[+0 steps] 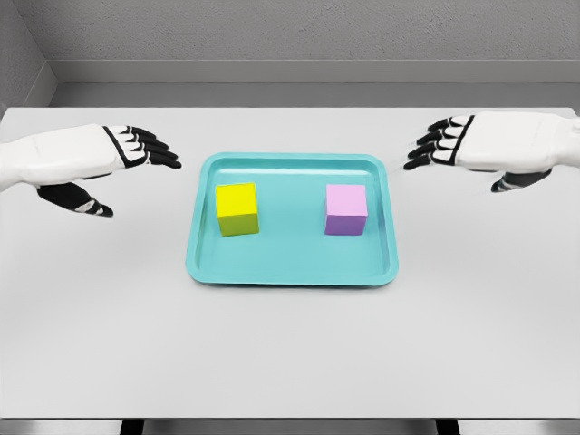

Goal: Push two cubes

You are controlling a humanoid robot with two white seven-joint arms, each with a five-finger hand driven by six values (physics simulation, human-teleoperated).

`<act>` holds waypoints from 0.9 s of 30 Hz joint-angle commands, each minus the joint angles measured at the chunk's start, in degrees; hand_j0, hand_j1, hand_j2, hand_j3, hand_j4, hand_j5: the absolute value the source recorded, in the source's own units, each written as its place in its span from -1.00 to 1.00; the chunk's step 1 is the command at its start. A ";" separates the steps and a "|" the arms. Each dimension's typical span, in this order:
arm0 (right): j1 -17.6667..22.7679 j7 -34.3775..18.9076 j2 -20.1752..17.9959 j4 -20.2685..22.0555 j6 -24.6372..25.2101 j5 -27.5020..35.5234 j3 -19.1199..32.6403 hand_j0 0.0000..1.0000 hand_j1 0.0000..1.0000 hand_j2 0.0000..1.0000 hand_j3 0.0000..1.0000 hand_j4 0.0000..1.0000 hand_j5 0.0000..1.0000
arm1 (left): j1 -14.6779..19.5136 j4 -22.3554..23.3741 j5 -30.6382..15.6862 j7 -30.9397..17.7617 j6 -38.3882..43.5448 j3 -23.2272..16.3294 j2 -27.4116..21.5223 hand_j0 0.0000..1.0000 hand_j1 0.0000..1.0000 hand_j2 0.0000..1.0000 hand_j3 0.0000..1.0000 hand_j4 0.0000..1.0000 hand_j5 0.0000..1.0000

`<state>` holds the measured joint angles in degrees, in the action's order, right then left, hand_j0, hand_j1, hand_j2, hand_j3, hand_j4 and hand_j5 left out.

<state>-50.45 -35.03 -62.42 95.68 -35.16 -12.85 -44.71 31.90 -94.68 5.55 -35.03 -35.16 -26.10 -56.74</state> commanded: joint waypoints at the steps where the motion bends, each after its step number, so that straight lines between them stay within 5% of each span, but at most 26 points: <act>1: -0.09 0.03 -0.33 -0.50 0.16 0.29 0.15 1.00 1.00 1.00 1.00 1.00 1.00 | 0.00 -0.07 1.04 0.03 0.16 0.44 -0.04 0.72 0.72 0.72 0.72 0.72 0.72; 3: -0.09 0.03 -0.24 -0.50 0.16 0.29 0.15 1.00 1.00 1.00 1.00 1.00 1.00 | 0.09 0.02 1.83 0.03 0.16 0.53 -0.04 0.50 0.50 0.50 0.50 0.50 0.50; 5: -0.18 0.03 -0.24 -0.59 0.16 0.37 0.15 1.00 1.00 1.00 1.00 1.00 1.00 | 0.18 0.28 5.70 0.03 0.16 -0.44 4.26 -0.05 -0.05 -0.05 -0.05 -0.05 -0.05; 7: 0.00 0.03 -0.51 -0.59 0.16 0.29 -0.38 1.00 1.00 1.00 1.00 1.00 1.00 | -0.09 5.72 8.16 0.03 0.16 -1.58 8.13 -0.08 -0.08 -0.08 -0.08 -0.08 -0.08; 8: 0.00 0.03 -0.42 -0.50 0.16 -1.29 -0.47 0.67 0.67 0.67 0.67 0.67 0.67 | -0.17 6.88 8.16 0.03 0.16 -1.93 9.01 -0.16 -0.16 -0.16 -0.16 -0.16 -0.16; 9: 0.09 0.03 -0.16 -0.41 0.16 -2.79 -1.86 -0.39 -0.39 -0.39 -0.39 -0.39 -0.39 | 0.00 6.70 8.51 0.03 0.16 -4.21 9.36 -0.24 -0.24 -0.24 -0.24 -0.24 -0.24; 10: 0.09 0.03 -0.07 -0.41 0.16 -3.05 -4.86 -0.80 -0.80 -0.80 -0.80 -0.80 -0.80 | 0.18 6.70 8.51 0.03 0.16 -4.40 9.36 -0.44 -0.44 -0.44 -0.44 -0.44 -0.44; 27: -2.72 0.03 14.17 -8.67 0.16 -6.13 -13.83 -0.90 -0.90 -0.90 -0.90 -0.90 -0.90 | 0.53 6.79 13.35 0.03 0.16 -5.01 15.43 -0.59 -0.59 -0.59 -0.59 -0.59 -0.59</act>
<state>-53.26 -35.01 -49.50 87.70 -35.13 -19.00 -57.79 32.43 -87.92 18.05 -35.02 -35.15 -31.13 -42.57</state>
